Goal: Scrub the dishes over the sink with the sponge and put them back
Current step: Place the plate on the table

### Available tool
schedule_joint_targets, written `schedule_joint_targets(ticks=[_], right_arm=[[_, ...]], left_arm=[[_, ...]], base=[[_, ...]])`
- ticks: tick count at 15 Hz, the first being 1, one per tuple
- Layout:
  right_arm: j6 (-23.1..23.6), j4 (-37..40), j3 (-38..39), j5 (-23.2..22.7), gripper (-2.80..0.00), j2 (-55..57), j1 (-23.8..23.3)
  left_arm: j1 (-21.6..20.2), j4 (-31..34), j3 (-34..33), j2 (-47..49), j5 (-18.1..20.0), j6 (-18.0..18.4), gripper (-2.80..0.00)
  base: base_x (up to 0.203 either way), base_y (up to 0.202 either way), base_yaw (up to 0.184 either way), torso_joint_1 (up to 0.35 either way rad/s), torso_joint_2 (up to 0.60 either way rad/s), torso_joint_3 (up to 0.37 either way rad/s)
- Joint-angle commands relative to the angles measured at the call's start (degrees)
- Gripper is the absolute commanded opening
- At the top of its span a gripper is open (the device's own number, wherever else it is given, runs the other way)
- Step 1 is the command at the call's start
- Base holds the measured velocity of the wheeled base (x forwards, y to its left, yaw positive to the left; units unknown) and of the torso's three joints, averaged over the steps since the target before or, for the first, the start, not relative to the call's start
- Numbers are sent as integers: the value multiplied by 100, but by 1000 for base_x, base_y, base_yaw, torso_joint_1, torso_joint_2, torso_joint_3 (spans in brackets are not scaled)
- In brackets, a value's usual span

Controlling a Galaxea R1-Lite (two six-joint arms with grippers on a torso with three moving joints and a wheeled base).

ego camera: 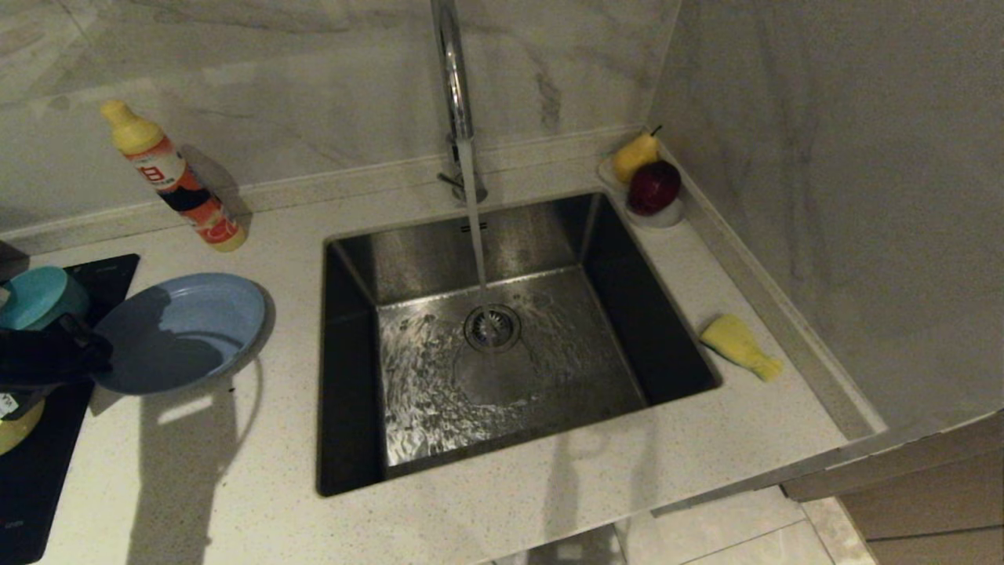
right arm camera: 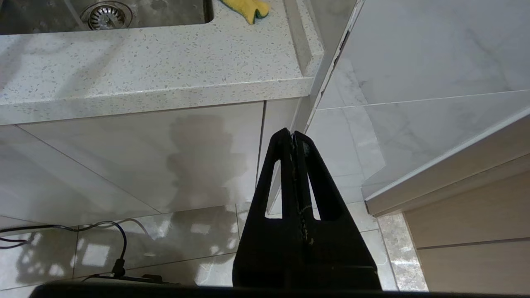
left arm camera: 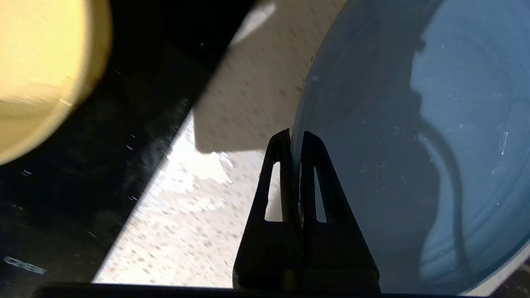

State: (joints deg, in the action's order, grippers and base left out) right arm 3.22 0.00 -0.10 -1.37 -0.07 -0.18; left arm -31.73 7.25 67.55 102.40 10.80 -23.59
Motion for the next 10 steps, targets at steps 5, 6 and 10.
schedule_joint_targets(ticks=[5,6,10], right_arm=[[11,0,1,-4,-280,7,-7],[3,0,1,-4,-280,7,1],[3,0,1,-4,-280,7,1]], left_arm=[[-53,80,41,-189,113,-18,0],[-53,92,39,-262,148,-7,0],[-40,354,144,-876,354,13,0]], base=[[0,0,0,0,0,0],[0,0,0,0,0,0],[0,0,0,0,0,0]])
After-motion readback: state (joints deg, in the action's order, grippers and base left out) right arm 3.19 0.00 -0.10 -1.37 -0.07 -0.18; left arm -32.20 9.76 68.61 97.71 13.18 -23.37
